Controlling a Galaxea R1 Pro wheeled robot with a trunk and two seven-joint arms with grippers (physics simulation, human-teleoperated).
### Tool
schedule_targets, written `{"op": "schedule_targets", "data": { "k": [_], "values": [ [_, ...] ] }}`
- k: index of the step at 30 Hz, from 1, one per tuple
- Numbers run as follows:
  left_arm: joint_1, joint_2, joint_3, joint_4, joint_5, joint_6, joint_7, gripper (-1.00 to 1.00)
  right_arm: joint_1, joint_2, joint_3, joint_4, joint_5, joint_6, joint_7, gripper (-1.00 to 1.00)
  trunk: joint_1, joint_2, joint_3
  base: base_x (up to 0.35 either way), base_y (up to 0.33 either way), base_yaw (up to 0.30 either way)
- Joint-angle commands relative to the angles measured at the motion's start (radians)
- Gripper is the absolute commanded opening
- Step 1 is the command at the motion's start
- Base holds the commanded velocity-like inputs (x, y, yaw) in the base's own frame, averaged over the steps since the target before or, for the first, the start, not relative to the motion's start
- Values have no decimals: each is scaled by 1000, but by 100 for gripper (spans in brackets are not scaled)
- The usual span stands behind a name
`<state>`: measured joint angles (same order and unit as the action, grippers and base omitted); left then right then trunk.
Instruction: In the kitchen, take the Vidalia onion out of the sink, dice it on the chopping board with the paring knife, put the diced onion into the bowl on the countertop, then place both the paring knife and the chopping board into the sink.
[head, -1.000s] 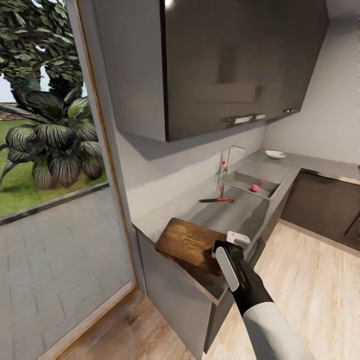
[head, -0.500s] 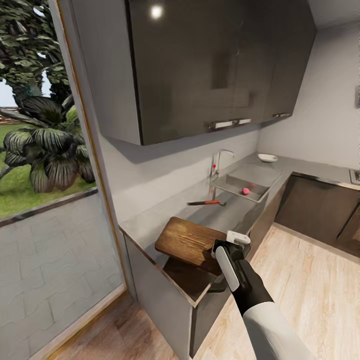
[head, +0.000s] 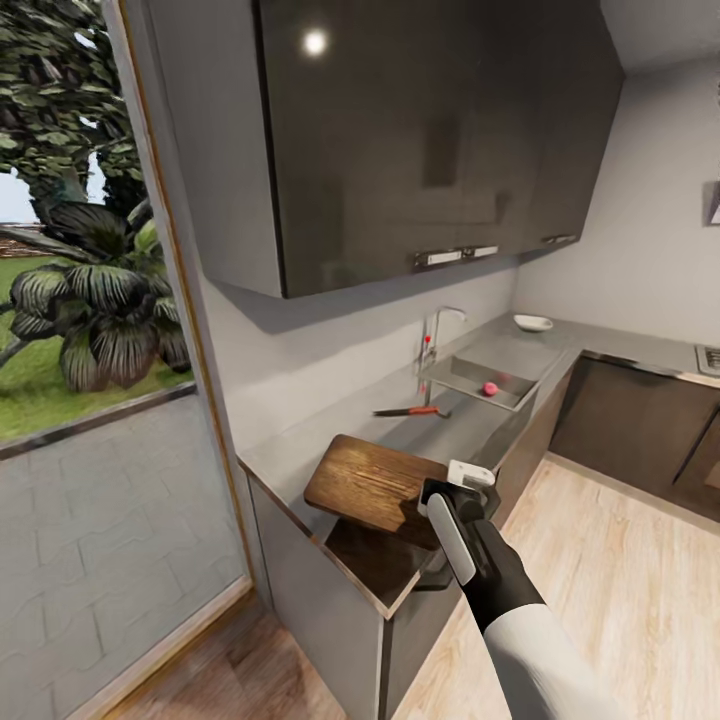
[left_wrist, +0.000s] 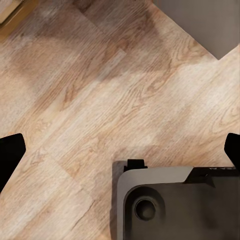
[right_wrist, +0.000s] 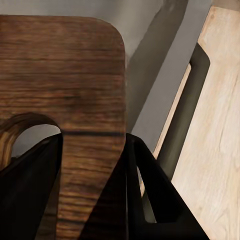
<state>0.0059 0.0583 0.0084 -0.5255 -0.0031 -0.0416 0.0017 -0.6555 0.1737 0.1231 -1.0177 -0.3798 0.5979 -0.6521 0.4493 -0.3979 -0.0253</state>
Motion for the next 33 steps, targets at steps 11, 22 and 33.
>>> {"op": "schedule_targets", "data": {
  "k": [11,22,33],
  "values": [
    [0,0,1,-1,-1,-1,1,100,-1,0,58,-6,-8,3,-3,-100,1,-2,15,0,-202,0],
    [0,0,1,-1,-1,-1,1,100,-1,0,107,-9,-9,3,-3,-100,1,-2,32,0,-312,0],
    [0,0,1,-1,-1,-1,1,100,-1,0,153,-8,-8,6,81,-100,1,-2,49,0,-317,0]
  ]
}}
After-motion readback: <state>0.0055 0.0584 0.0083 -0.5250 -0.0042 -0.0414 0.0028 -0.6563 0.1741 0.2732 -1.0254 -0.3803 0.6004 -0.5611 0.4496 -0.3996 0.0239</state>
